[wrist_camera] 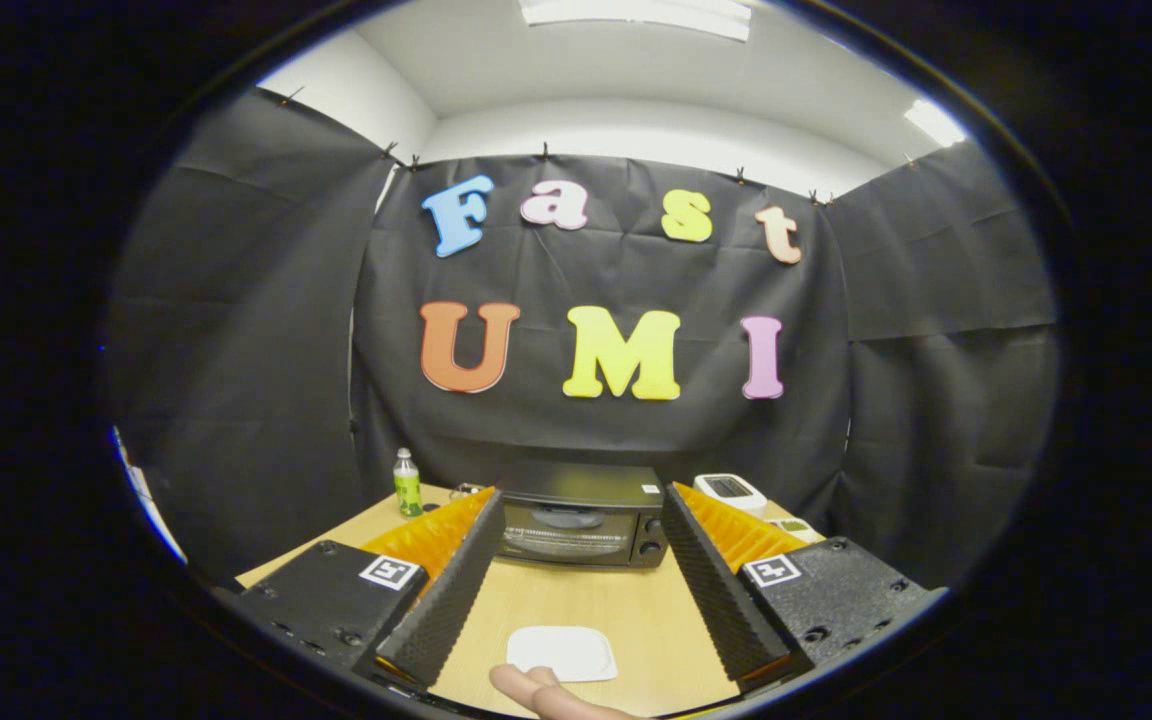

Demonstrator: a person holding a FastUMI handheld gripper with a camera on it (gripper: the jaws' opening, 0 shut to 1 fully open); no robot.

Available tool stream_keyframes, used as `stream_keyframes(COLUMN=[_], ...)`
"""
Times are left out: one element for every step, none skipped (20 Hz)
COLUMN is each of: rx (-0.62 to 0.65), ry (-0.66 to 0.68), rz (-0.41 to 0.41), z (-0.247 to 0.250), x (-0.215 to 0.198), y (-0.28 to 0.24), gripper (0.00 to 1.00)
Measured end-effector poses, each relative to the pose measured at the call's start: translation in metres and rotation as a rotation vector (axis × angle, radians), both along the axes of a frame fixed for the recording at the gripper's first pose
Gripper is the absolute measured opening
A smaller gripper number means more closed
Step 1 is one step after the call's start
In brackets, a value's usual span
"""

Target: Open the toaster oven, put the food inside, and close the toaster oven door.

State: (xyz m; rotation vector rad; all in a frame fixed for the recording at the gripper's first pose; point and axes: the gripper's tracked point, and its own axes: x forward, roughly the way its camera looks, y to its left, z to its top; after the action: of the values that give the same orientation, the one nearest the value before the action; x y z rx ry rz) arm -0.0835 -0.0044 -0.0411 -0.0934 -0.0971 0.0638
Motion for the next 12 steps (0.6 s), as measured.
stream_keyframes(rx=[-0.008,-0.012,0.0,0.015,0.032,0.053,0.076,0.098,0.109,0.11,0.107,0.105], ry=[-0.03,-0.049,-0.06,-0.071,-0.07,-0.062,-0.057,-0.06,-0.058,-0.057,-0.059,-0.065], rz=[-0.018,-0.034,-0.046,-0.06,-0.079,-0.082,-0.073,-0.071,-0.076,-0.083,-0.093,-0.096], z=[0.004,0.007,0.008,0.011,0.012,0.012,0.012,0.015,0.016,0.017,0.019,0.022], x=[-0.005,-0.011,-0.017,-0.021,-0.024,-0.028,-0.031,-0.033,-0.034,-0.037,-0.04,-0.043], y=[-0.006,-0.011,-0.013,-0.017,-0.025,-0.029,-0.029,-0.032,-0.04,-0.045,-0.05,-0.053], gripper=[1.0,1.0,1.0,1.0,1.0,1.0,1.0,1.0,1.0,1.0,1.0,1.0])
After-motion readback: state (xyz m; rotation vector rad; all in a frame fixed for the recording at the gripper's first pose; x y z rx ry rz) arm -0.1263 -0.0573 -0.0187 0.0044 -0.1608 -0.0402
